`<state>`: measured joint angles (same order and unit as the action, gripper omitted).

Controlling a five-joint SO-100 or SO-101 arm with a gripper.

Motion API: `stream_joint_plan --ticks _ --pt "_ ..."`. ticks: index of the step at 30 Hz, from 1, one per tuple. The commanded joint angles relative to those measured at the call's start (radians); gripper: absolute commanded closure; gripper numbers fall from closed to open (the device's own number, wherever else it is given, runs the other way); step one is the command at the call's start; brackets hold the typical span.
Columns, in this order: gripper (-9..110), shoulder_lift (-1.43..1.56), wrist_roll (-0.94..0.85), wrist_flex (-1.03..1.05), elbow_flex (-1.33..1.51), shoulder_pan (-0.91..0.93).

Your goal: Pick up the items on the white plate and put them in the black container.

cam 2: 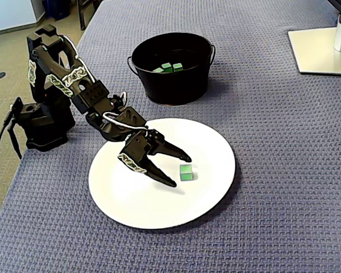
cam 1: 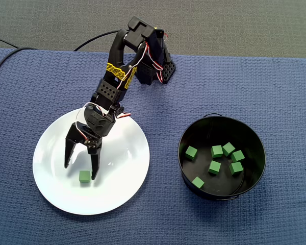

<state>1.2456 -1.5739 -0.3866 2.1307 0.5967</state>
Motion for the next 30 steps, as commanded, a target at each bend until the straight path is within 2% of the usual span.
stream_joint_plan --ticks 1,13,30 --pt "71 0.071 -0.002 -0.008 0.006 -0.014" --pt "84 0.012 -0.028 -0.026 -0.012 -0.017" --pt "89 -0.072 -0.054 -0.011 -0.072 -0.018"
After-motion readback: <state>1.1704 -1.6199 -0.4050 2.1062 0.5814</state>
